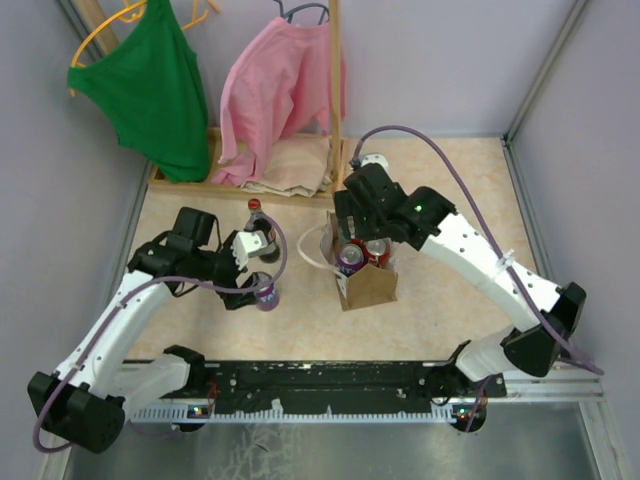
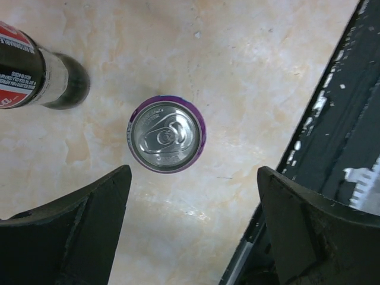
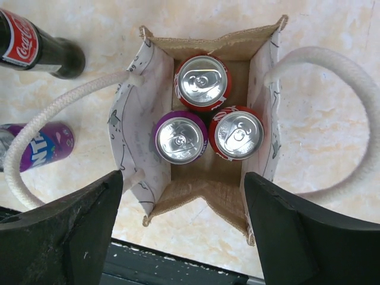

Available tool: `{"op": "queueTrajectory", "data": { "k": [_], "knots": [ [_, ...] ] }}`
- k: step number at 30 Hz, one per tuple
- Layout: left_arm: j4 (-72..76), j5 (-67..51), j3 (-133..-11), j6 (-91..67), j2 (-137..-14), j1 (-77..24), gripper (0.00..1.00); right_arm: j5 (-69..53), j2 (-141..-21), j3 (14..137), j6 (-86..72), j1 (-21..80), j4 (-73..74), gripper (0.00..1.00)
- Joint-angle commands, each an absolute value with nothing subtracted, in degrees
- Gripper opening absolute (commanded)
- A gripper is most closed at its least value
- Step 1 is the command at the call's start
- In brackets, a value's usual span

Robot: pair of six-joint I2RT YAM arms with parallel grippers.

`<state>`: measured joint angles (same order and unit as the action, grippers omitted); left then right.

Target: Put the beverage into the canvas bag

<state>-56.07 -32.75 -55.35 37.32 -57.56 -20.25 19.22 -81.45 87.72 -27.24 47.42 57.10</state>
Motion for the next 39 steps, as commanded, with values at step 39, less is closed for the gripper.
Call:
{"op": "queueTrajectory", "data": {
  "k": [39],
  "knots": [
    [-34.51,-30.07,-43.86,34.48,-64.75,-24.31,0.87,21.40,-73.50,83.04,-31.82,45.71,57.47,0.83]
  ]
}}
